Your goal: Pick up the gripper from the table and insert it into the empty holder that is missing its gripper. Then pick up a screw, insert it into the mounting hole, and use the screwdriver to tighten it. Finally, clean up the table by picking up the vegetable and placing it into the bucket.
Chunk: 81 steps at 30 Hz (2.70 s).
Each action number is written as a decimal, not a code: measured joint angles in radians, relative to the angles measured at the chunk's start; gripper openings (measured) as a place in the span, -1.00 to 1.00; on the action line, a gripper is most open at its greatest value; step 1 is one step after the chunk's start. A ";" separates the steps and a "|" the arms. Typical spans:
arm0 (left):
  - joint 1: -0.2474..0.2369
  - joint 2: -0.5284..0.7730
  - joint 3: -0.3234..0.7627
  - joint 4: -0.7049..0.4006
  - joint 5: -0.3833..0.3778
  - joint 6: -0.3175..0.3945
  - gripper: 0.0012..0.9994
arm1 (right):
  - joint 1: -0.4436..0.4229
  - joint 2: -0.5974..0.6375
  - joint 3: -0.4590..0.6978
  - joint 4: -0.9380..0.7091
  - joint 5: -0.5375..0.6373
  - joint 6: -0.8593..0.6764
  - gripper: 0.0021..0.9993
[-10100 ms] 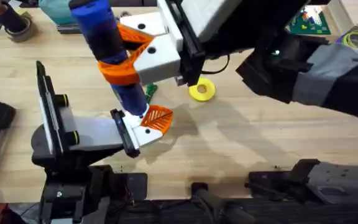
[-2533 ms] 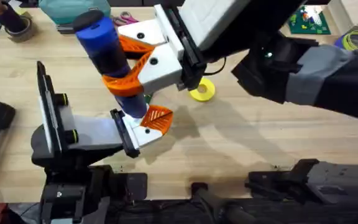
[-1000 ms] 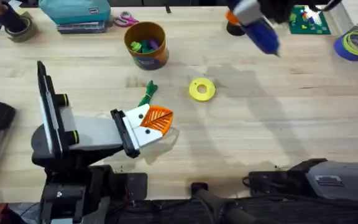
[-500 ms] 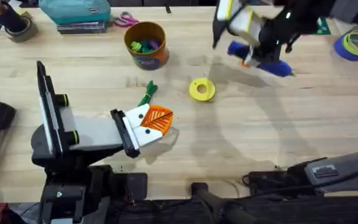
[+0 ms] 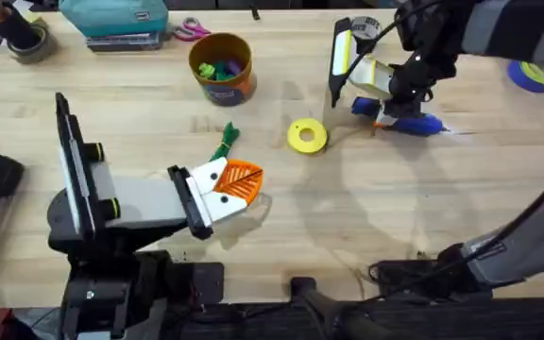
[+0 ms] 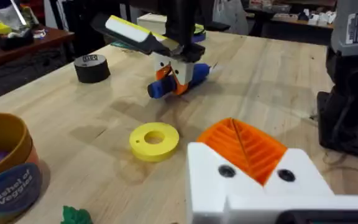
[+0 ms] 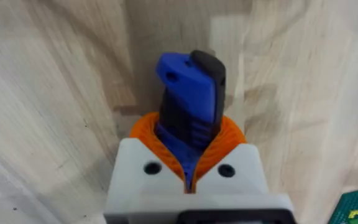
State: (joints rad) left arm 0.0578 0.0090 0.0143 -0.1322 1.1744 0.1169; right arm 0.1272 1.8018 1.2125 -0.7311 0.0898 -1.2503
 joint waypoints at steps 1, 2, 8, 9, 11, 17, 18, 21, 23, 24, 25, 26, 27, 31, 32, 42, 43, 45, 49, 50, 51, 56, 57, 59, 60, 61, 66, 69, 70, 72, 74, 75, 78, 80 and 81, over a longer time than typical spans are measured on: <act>0.000 0.000 0.000 0.000 0.000 0.000 -0.99 | 0.001 0.001 0.000 0.000 0.000 -0.001 -0.96; 0.000 0.000 0.000 0.000 0.000 0.000 -0.99 | 0.001 0.002 0.000 0.000 0.000 -0.003 -0.95; 0.000 0.000 0.000 0.000 0.000 0.000 -0.99 | 0.001 0.001 0.000 0.002 0.004 -0.008 0.41; 0.000 0.000 0.000 0.000 0.000 0.000 -0.99 | 0.001 0.001 0.000 0.002 0.007 -0.008 0.74; 0.000 0.000 0.000 0.000 0.000 0.000 -0.99 | 0.001 0.001 0.000 0.003 0.011 -0.011 0.97; 0.000 0.000 0.000 0.000 0.000 0.000 -0.99 | 0.014 -0.017 0.000 0.000 0.018 0.031 0.99; 0.000 0.000 0.000 0.000 0.000 0.000 -0.99 | 0.020 -0.028 0.000 -0.001 0.018 0.046 0.99; 0.000 0.000 0.000 0.000 -0.001 0.007 -0.55 | 0.042 -0.074 0.000 0.000 0.018 0.109 0.99; 0.000 0.000 0.000 0.000 -0.002 0.006 0.10 | 0.054 -0.109 0.000 0.001 0.018 0.173 0.99; 0.000 0.000 0.000 0.000 -0.003 0.006 0.40 | 0.060 -0.128 0.000 0.001 0.018 0.210 0.99; 0.000 0.000 0.000 0.000 -0.004 0.006 0.75 | 0.063 -0.146 0.001 0.001 0.018 0.253 0.99; 0.000 0.000 0.000 0.000 -0.004 0.005 0.90 | 0.065 -0.160 0.003 0.000 0.018 0.294 0.99; 0.000 0.000 0.000 0.000 -0.004 0.006 0.95 | 0.066 -0.177 0.006 -0.001 0.017 0.342 0.99; 0.000 0.000 0.000 0.001 -0.005 0.006 0.97 | 0.065 -0.247 0.029 -0.002 -0.028 0.523 0.99; 0.000 0.000 0.000 0.002 -0.007 0.007 0.97 | 0.065 -0.270 0.037 -0.002 -0.048 0.569 0.99; 0.000 0.000 0.002 0.086 -0.155 -0.139 0.97 | 0.066 -0.529 0.086 -0.044 -0.122 1.126 0.99; 0.000 0.000 0.010 0.066 -0.174 -0.149 0.97 | 0.066 -0.553 0.086 -0.062 -0.124 1.162 0.99; 0.000 0.009 0.047 0.012 -0.220 -0.167 0.97 | 0.066 -0.609 0.086 -0.111 -0.129 1.227 0.99; 0.000 0.089 0.196 -0.107 -0.308 -0.163 0.97 | 0.066 -0.712 0.086 -0.205 -0.136 1.293 0.99; 0.000 0.124 0.248 -0.145 -0.330 -0.155 0.97 | 0.066 -0.742 0.086 -0.229 -0.136 1.304 0.99; 0.000 0.159 0.296 -0.184 -0.350 -0.144 0.97 | 0.066 -0.764 0.086 -0.248 -0.136 1.311 0.99; 0.000 0.364 0.546 -0.432 -0.465 -0.083 0.97 | 0.066 -0.884 0.074 -0.314 -0.136 1.321 0.99; 0.000 0.402 0.588 -0.476 -0.486 -0.074 0.97 | 0.066 -0.910 0.061 -0.324 -0.136 1.321 0.99; 0.000 0.479 0.671 -0.566 -0.531 -0.062 0.97 | 0.066 -0.957 0.025 -0.350 -0.133 1.318 0.99; 0.000 0.516 0.709 -0.607 -0.554 -0.058 0.97 | 0.066 -0.979 0.003 -0.361 -0.132 1.316 0.99; 0.000 0.548 0.740 -0.643 -0.575 -0.054 0.97 | 0.066 -0.998 -0.020 -0.370 -0.132 1.310 0.99; 0.000 0.731 0.870 -0.820 -0.710 -0.042 0.97 | 0.066 -1.034 -0.130 -0.426 -0.131 1.298 0.99; 0.000 0.786 0.880 -0.822 -0.736 -0.042 0.97 | 0.066 -1.034 -0.152 -0.429 -0.131 1.295 0.99; 0.000 0.806 0.880 -0.822 -0.743 -0.042 0.97 | 0.066 -1.034 -0.154 -0.429 -0.130 1.295 0.99; 0.000 0.837 0.880 -0.822 -0.753 -0.042 0.97 | 0.066 -1.034 -0.154 -0.428 -0.129 1.295 0.99; 0.000 0.862 0.880 -0.822 -0.753 -0.042 0.97 | 0.066 -1.034 -0.155 -0.428 -0.129 1.295 0.99; 0.000 0.871 0.880 -0.821 -0.753 -0.042 0.97 | 0.066 -1.034 -0.155 -0.428 -0.129 1.295 0.99; -0.002 0.896 0.883 -0.823 -0.755 -0.035 0.97 | 0.066 -1.034 -0.155 -0.427 -0.129 1.295 0.99; -0.013 0.919 0.898 -0.850 -0.772 -0.034 0.97 | 0.066 -1.034 -0.155 -0.423 -0.129 1.295 0.99; -0.025 0.935 0.909 -0.864 -0.784 -0.035 0.97 | 0.066 -1.034 -0.155 -0.422 -0.129 1.295 0.99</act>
State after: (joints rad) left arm 0.0331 0.9435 0.9231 -0.9966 0.3904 0.0820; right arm 0.1936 0.7673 1.0573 -1.1532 -0.0387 0.0444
